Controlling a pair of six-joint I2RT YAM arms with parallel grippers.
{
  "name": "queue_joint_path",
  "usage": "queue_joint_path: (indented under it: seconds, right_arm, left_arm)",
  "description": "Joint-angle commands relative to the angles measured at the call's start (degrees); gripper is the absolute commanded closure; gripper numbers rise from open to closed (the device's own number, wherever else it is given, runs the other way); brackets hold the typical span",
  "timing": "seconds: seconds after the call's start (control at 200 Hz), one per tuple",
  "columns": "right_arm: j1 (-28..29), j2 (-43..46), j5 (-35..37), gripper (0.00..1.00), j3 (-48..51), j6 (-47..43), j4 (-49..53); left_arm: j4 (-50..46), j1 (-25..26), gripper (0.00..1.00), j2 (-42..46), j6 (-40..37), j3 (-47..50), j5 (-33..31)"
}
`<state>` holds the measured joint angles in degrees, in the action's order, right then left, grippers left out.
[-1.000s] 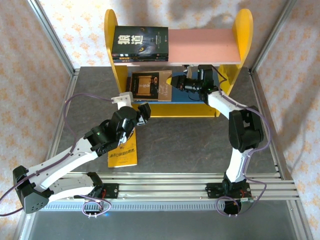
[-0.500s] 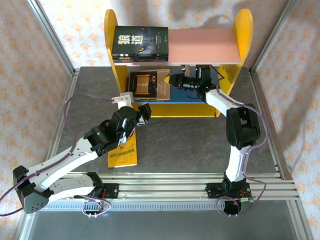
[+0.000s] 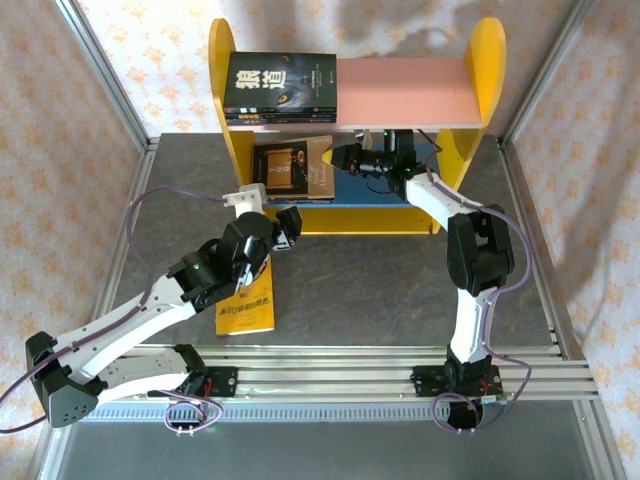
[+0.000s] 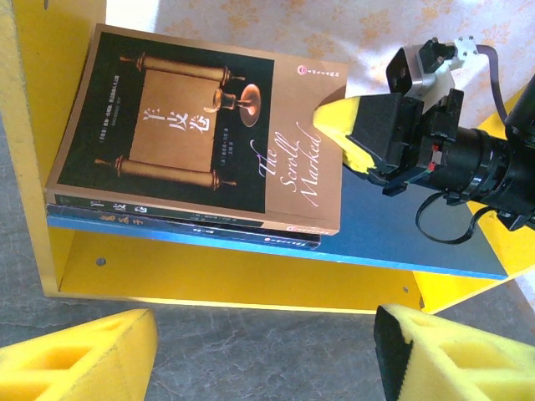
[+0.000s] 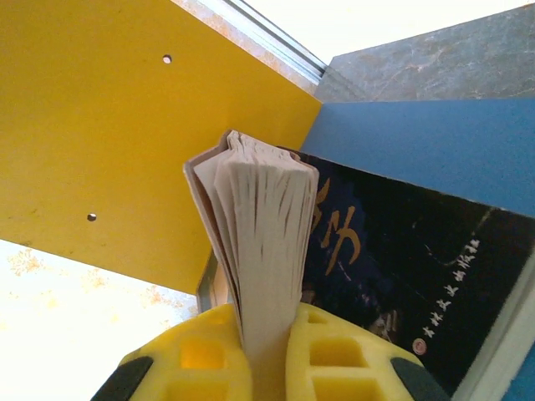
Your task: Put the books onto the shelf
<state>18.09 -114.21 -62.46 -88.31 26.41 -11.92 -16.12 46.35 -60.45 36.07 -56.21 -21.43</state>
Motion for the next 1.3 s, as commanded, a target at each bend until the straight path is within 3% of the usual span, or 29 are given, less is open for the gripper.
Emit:
queue_joint_path:
  seconds: [0.0,0.175,0.33,0.43,0.516,0.721,0.846,1.011,1.296]
  right_arm:
    - [1.16,-1.22,-1.99,0.99,-3.33,-2.06,0.52]
    - [1.21,-1.42,-1.01,0.96,-3.90,-3.13,2.18]
    - [1.22,-1.37,0.56,0.84,-4.56,-4.61,4.77]
    - [1.21,-1.01,1.59,0.82,-4.67,-5.46,6.22]
    - [1.17,-0.68,2.70,0.75,-4.59,-6.50,7.78]
    - [1.16,1.00,8.51,0.44,-4.34,-9.47,12.08]
    - [1.13,1.57,12.60,0.35,-5.58,-11.68,16.55]
    - [1.05,3.02,16.56,0.31,-5.56,-13.77,20.14]
    - [1.08,7.20,19.71,0.31,-1.64,-15.47,21.88]
  left_arm:
    - [-1.28,-0.57,0.31,0.42,-0.83,-1.86,-0.24]
    - [-1.48,-0.73,0.31,0.59,-0.92,-1.79,-0.21]
    - [-1.68,-0.87,0.31,0.85,-0.92,-1.46,-0.23]
    - [-1.71,-0.91,0.31,1.08,-0.79,-1.29,-0.11]
    - [-1.63,-0.92,0.31,1.29,-0.66,-1.03,-0.15]
    - [-1.73,-1.10,0.31,1.56,-0.57,-0.81,-0.07]
    - [-1.77,-1.22,0.31,1.73,-0.57,-0.67,0.05]
    - [-1.83,-1.30,0.31,2.06,-0.39,-0.29,-0.11]
    - [-1.73,-1.26,0.31,2.00,-0.22,-0.12,-0.05]
